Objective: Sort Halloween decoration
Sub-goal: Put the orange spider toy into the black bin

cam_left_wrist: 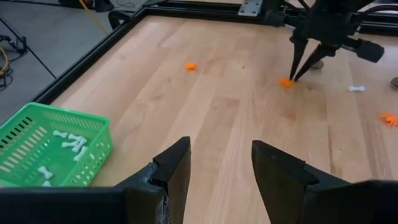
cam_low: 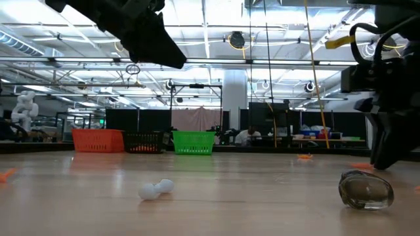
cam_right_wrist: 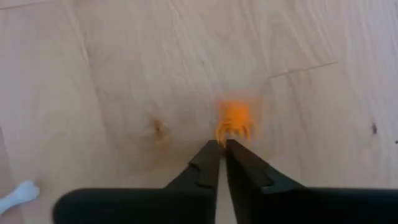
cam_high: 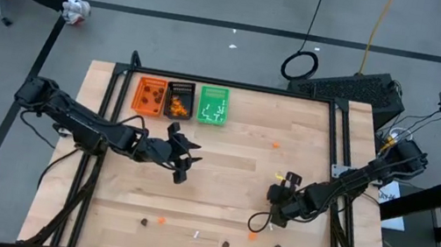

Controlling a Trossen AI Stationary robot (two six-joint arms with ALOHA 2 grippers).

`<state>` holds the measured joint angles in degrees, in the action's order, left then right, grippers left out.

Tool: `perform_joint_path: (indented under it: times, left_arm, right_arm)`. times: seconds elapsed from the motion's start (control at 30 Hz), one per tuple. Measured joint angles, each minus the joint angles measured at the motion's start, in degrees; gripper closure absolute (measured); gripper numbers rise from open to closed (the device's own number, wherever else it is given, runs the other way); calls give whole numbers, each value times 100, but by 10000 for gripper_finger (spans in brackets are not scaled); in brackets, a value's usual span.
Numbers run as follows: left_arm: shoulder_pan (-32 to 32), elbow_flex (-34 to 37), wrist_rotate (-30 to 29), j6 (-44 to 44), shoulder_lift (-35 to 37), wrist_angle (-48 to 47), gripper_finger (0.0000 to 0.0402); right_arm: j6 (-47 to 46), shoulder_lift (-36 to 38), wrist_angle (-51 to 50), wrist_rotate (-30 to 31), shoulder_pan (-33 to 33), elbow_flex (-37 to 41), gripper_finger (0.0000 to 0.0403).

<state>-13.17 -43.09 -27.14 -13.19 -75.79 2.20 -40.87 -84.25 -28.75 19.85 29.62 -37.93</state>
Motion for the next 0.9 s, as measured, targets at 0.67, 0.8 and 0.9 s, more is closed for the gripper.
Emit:
perform_joint_path:
  times: [0.67, 0.8, 0.9]
  left_arm:
    - [-350, 0, -18, -9, 0, -4, 231]
    - [-387, 0, -39, -20, 0, 50, 231]
    - [-385, 0, -53, -22, 0, 71, 231]
  right_arm:
    - [424, 295, 539, 589, -59, 15, 387]
    - [116, 426, 253, 447, -163, 7, 344]
    - [14, 409, -64, 262, -265, 9, 300]
